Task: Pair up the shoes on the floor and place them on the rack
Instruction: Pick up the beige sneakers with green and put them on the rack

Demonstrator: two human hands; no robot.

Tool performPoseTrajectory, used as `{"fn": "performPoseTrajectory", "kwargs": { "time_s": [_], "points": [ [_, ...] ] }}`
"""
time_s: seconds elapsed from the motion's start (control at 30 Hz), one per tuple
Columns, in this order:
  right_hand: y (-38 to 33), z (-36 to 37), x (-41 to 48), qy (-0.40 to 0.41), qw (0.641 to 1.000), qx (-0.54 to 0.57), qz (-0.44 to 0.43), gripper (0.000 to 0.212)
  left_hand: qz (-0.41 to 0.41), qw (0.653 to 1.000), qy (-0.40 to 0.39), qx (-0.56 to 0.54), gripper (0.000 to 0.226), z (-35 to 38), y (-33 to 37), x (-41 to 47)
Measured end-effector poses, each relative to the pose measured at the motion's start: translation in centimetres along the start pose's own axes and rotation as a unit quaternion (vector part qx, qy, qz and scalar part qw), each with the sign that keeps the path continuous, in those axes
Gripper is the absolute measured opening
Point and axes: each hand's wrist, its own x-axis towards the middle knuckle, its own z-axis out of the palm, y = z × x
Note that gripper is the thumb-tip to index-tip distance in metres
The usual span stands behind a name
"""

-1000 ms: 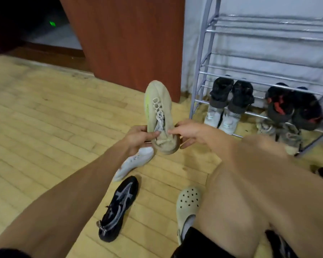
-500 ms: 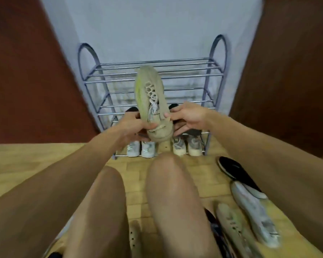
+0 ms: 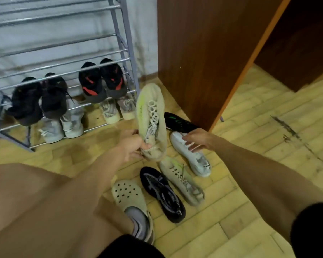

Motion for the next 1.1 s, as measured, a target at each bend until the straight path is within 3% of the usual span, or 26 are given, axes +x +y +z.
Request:
{"fn": "performPoseTrajectory", "kwargs": {
  "time_s": [0.13,0.23,0.3,0.53,0.67,0.8,1.1],
  "points": [
    [7.0,2.8,0.9,-0.058,0.979,-0.171,0.095,0.038,-0.055,0.996,-0.023,0.064,0.051,0.8,-3.3,0.3],
    [10.4,5.4,0.5,-0.094,0.936,-0.323,0.109,0.056,-0.055,0.995,-0.005,0.085,0.05,0.6,-3.6,-0.2],
    [12.0,7.2,0.1,-0.104,0.926,-0.347,0.106,0.072,-0.054,0.994,0.006,0.091,0.045,0.5,-3.6,-0.4],
    [14.3,10.1,0.0,-0.037,0.947,-0.299,0.108,0.098,-0.071,0.995,0.008,0.07,0.043,1.3,-3.7,-1.0],
    [13.4,9.4,-0.6,-0.06,0.953,-0.274,0.11,0.064,-0.07,0.995,0.013,0.067,0.047,1.7,-4.1,-1.4],
    [10.8,7.3,-1.9,-0.035,0.971,-0.225,0.077,0.067,-0.064,0.996,0.025,0.062,0.044,2.1,-4.3,-1.9],
    [0.0,3.5,-3.7,0.038,0.997,-0.044,-0.056,0.049,-0.013,0.995,0.091,-0.031,0.035,-1.8,-0.2,-4.0]
  ]
}}
